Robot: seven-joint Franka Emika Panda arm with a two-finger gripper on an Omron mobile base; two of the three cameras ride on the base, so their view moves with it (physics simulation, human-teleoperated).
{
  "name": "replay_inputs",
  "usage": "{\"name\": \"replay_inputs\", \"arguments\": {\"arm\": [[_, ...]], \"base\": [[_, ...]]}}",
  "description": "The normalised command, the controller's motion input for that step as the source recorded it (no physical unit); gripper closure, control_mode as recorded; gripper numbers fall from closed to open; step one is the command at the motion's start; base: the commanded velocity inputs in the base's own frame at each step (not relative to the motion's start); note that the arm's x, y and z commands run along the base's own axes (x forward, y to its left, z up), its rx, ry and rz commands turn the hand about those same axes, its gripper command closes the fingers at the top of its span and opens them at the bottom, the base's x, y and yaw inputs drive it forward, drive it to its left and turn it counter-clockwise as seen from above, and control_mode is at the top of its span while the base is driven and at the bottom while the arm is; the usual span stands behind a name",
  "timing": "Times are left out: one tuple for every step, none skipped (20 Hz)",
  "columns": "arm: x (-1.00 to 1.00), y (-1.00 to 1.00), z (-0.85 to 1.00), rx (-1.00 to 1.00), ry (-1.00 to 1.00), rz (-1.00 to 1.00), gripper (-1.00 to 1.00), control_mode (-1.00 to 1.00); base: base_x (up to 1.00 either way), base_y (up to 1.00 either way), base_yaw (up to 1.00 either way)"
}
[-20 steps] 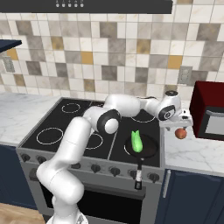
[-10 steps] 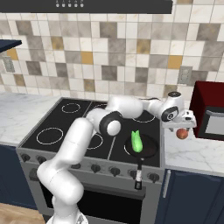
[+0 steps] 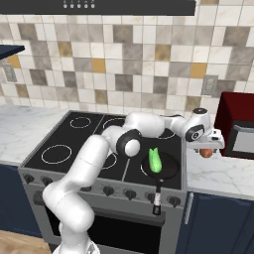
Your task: Put the corn and onion in the pan. Then turn on the front right burner and set the heat to medium.
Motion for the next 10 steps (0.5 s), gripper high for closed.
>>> {"name": "replay_inputs", "arguments": {"arm": [[0.0, 0.0, 0.0, 0.0, 0.0, 0.0, -1.0, -1.0], [0.0, 0.0, 0.0, 0.0, 0.0, 0.0, -1.0, -1.0], [0.0, 0.0, 0.0, 0.0, 0.0, 0.0, 1.0, -1.0], [0.0, 0.0, 0.0, 0.0, 0.0, 0.0, 1.0, -1.0], [0.0, 0.0, 0.0, 0.0, 0.0, 0.0, 1.0, -1.0], [0.0, 0.0, 0.0, 0.0, 0.0, 0.0, 1.0, -1.0], [0.0, 0.0, 0.0, 0.0, 0.0, 0.0, 1.0, -1.0], [0.0, 0.0, 0.0, 0.0, 0.0, 0.0, 1.0, -1.0], [0.0, 0.0, 0.0, 0.0, 0.0, 0.0, 1.0, -1.0], [-0.09, 0.0, 0.0, 0.0, 0.0, 0.0, 1.0, -1.0]], "base": [[0.0, 0.0, 0.0], [0.0, 0.0, 0.0], [0.0, 0.0, 0.0], [0.0, 0.0, 0.0], [0.0, 0.0, 0.0], [0.0, 0.0, 0.0], [0.0, 0.0, 0.0], [0.0, 0.0, 0.0], [0.0, 0.0, 0.0], [0.0, 0.0, 0.0]]}}
